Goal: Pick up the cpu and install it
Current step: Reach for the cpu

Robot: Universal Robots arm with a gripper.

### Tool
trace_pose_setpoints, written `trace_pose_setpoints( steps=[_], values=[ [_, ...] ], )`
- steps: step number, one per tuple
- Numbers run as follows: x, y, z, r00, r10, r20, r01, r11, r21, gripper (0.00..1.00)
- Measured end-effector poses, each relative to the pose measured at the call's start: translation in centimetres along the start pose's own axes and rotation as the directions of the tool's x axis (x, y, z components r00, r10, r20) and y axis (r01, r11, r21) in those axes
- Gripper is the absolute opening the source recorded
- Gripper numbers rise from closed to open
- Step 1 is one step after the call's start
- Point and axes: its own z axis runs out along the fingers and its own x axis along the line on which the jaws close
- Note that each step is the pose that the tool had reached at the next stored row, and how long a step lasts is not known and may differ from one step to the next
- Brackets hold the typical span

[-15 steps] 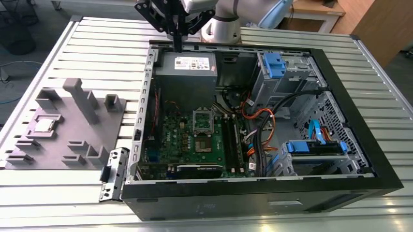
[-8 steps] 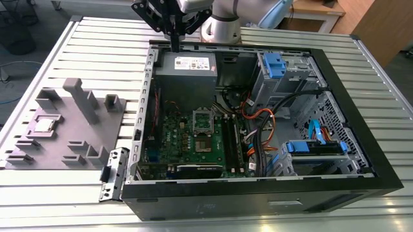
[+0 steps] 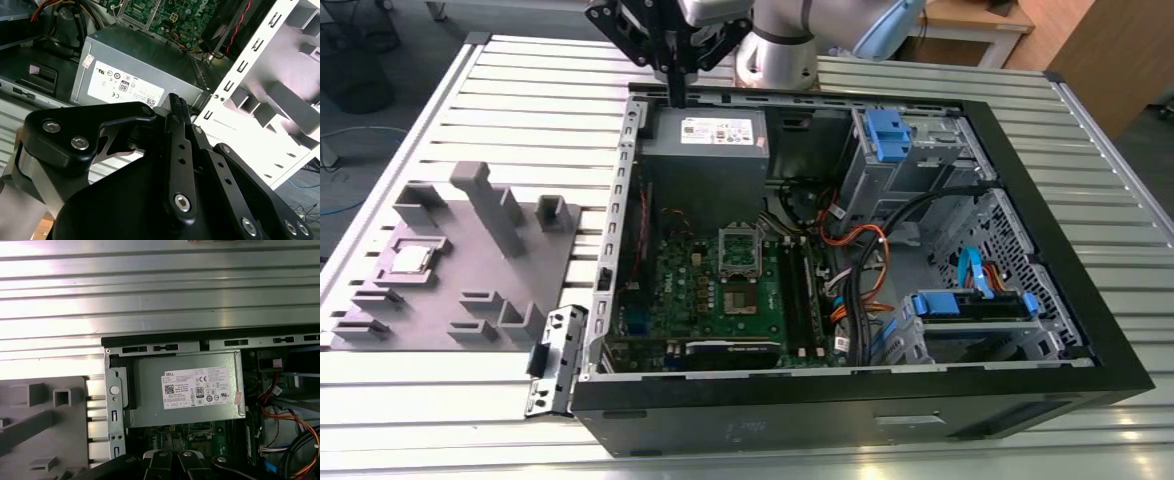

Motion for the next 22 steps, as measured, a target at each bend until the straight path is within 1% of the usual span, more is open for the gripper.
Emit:
trace_pose_setpoints(
  steps=[13, 22],
  values=[
    [1.00, -0.08, -0.03, 1.0000, 0.000, 0.0040, 0.000, 1.0000, -0.0009, 0.11],
    [2.01, -0.15, -0.07, 1.0000, 0.000, 0.0072, 0.000, 1.0000, -0.0011, 0.11]
  ],
)
